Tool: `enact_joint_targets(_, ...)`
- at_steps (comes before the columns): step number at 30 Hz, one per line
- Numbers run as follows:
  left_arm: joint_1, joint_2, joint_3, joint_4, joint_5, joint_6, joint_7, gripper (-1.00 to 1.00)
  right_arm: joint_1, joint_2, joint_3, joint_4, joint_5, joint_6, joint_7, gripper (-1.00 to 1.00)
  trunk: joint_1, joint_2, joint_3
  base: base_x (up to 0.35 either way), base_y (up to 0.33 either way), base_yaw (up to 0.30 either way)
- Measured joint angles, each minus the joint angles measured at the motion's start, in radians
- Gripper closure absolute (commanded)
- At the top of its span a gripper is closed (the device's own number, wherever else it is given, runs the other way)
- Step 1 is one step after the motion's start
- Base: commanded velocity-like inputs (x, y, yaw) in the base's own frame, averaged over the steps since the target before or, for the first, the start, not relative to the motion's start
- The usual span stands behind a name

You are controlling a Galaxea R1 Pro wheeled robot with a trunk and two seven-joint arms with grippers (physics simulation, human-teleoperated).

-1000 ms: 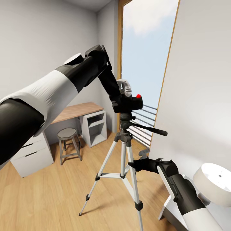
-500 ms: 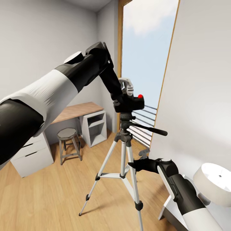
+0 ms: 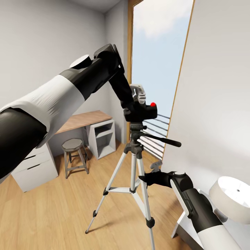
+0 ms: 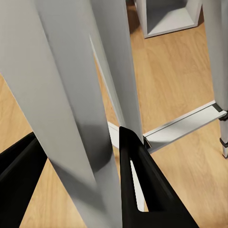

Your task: Attach the digital camera to the camera tripod in the bedroom.

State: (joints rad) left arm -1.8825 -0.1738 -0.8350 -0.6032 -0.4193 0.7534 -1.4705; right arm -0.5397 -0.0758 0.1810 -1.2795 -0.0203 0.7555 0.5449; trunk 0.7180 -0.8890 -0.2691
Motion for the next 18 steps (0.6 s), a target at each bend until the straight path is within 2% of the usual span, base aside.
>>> enact_joint_targets(7, 0.0, 0.0, -0.005, -0.001, -0.014, 0.0, 0.002, 1.0, 0.0, 0.0, 0.0, 0.0, 0.0, 0.0, 0.0, 1.0, 0.0, 0.0, 0.0, 0.0, 0.0, 0.0)
enact_joint_targets(18, 0.0, 0.001, -0.007, -0.002, -0.058, 0.0, 0.004, 1.0, 0.0, 0.0, 0.0, 0.0, 0.0, 0.0, 0.0, 1.0, 0.0, 0.0, 0.0, 0.0, 0.0, 0.0)
